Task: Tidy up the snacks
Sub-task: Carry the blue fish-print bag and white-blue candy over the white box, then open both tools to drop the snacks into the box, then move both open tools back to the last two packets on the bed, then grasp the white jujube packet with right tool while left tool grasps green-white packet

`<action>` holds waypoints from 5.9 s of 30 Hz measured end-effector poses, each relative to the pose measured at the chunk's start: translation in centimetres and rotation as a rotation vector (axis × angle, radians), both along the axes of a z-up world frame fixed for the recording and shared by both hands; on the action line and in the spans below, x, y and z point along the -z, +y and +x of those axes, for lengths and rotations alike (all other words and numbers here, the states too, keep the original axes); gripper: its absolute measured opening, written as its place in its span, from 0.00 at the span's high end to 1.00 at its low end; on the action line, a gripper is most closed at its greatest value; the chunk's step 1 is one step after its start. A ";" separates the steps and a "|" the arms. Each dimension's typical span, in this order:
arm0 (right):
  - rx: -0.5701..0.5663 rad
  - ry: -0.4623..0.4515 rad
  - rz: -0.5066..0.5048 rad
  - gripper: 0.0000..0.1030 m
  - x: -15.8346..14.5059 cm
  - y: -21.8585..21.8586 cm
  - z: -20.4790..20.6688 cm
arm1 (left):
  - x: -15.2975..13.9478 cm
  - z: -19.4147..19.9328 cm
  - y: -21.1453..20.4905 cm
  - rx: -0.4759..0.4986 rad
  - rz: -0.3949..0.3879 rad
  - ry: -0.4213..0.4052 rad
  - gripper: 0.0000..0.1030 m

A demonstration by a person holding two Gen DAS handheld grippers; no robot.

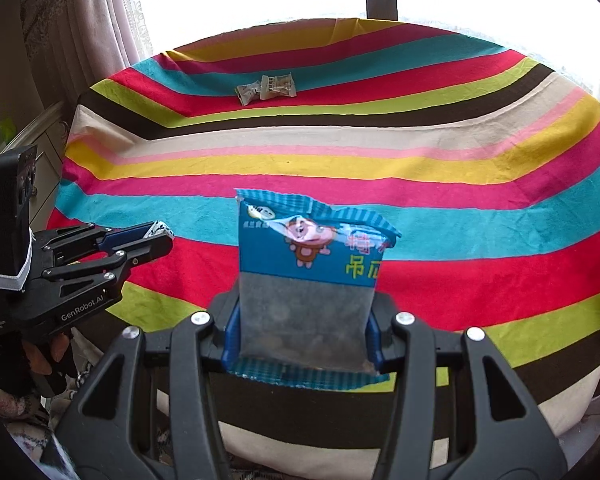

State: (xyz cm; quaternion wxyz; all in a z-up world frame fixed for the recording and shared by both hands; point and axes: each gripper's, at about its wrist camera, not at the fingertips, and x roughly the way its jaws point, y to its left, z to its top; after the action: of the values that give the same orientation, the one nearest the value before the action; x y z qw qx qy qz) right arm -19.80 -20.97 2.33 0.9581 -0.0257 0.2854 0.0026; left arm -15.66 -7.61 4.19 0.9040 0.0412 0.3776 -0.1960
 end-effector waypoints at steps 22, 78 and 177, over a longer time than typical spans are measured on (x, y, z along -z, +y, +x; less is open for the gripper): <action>0.261 -0.066 0.075 0.50 2.7 -10.7 -15.2 | -3.0 -7.5 -16.3 0.449 0.153 -0.066 0.80; 0.302 0.073 -0.005 0.23 3.8 -10.4 -12.1 | -0.4 6.5 -1.7 -0.056 0.139 -0.097 0.18; -0.070 0.088 -0.163 0.49 -0.7 -1.4 29.8 | 1.7 35.0 7.3 -0.101 0.247 0.113 0.61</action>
State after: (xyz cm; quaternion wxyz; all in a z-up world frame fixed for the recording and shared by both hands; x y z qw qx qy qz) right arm 9.96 -22.35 3.07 0.9387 -0.1133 0.3253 0.0140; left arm 19.36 -0.28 2.47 0.8781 0.1217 0.4508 -0.1042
